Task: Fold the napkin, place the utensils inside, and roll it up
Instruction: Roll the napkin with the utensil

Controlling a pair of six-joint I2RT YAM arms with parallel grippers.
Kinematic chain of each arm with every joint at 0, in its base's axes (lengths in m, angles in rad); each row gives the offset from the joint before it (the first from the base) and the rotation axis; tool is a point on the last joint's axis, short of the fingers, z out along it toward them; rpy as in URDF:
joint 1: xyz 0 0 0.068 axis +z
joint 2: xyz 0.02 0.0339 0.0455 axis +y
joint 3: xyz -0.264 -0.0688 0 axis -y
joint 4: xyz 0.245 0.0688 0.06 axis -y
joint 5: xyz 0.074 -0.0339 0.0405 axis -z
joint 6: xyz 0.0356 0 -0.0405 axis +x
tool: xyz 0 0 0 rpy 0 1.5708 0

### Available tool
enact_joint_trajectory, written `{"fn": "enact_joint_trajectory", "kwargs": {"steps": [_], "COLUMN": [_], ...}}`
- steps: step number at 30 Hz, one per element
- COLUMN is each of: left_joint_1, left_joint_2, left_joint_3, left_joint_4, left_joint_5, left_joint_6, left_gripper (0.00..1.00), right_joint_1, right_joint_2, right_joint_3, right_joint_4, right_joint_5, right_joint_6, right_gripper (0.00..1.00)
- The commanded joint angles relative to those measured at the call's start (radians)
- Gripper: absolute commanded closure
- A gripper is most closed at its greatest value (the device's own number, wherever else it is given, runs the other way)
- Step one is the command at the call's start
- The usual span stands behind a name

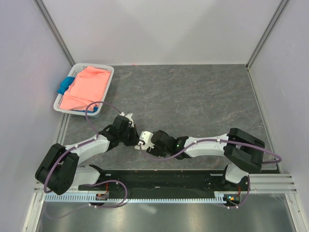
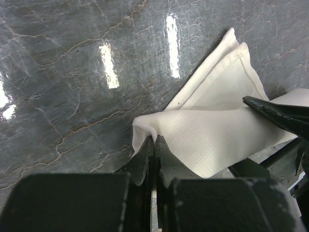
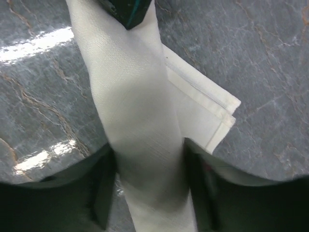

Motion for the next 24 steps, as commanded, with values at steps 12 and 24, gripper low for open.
{"fn": "enact_joint_trajectory", "kwargs": {"steps": [12,24], "left_joint_1": [0.004,0.004], "left_joint_2": [-0.192,-0.529], "left_joint_3": [0.042,-0.164], "left_joint_4": [-0.157,-0.033], "left_joint_5": [-0.246,-0.182], "left_joint_6": [0.013,-0.024], "left_gripper": [0.30,0.31], "right_joint_1": [-0.123,-0.267], "right_joint_2": [0.047,0.216], "right_joint_3": [0.058,0.119], "right_joint_4": [-0.163,-0.174], "right_joint_5": [-0.449,-0.831], "right_joint_6": [0.149,0.264], "right_gripper": [0.63,0.63]}}
